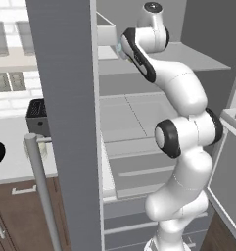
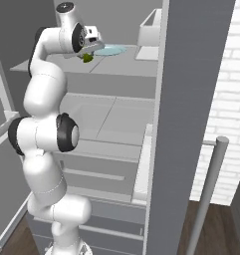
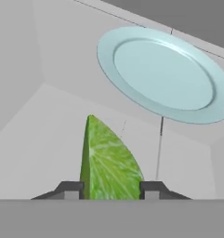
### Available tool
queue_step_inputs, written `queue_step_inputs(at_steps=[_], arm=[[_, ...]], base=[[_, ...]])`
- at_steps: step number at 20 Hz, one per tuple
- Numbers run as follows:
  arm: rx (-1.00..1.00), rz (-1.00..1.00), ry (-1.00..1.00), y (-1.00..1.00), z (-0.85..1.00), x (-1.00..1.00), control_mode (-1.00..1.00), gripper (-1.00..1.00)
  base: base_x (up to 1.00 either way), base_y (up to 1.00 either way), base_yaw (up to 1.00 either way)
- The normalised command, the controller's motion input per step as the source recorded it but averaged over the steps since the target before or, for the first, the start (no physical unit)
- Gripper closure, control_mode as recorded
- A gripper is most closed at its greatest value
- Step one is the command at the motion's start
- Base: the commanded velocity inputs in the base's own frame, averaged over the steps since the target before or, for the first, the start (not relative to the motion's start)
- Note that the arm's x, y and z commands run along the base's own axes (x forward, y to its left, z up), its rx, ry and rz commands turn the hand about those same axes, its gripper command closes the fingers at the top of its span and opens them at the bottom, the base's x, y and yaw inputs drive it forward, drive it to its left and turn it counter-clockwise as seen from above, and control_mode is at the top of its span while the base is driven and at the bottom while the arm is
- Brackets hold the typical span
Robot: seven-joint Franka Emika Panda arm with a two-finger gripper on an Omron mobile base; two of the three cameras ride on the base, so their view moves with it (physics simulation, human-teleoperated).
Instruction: Grab a lemon wedge from the fridge and one ice cube from the ice bowl, and put them in the glass of lemonade.
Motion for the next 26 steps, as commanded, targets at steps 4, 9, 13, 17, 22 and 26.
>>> queue_step_inputs(at_steps=[4, 9, 13, 17, 22, 26], arm=[[-0.04, 0.00, 0.02, 0.00, -0.16, -0.11, -1.00, 1.00], [-0.01, -0.01, -0.03, -0.01, -0.36, -0.51, -1.00, 1.00], [0.00, -0.02, -0.24, 0.00, -0.38, -1.00, -1.00, 1.00], [0.00, 0.00, -0.31, 0.00, -0.05, -1.00, -1.00, 1.00], [0.00, 0.00, -0.26, -0.06, 0.00, -1.00, -1.00, 1.00], [0.08, 0.00, -0.08, -0.36, 0.00, -1.00, -1.00, 1.00]], base=[[0.00, 0.00, 0.00], [0.00, 0.00, 0.00], [0.00, 0.00, 0.00], [0.00, 0.00, 0.00], [0.00, 0.00, 0.00], [0.00, 0.00, 0.00]])
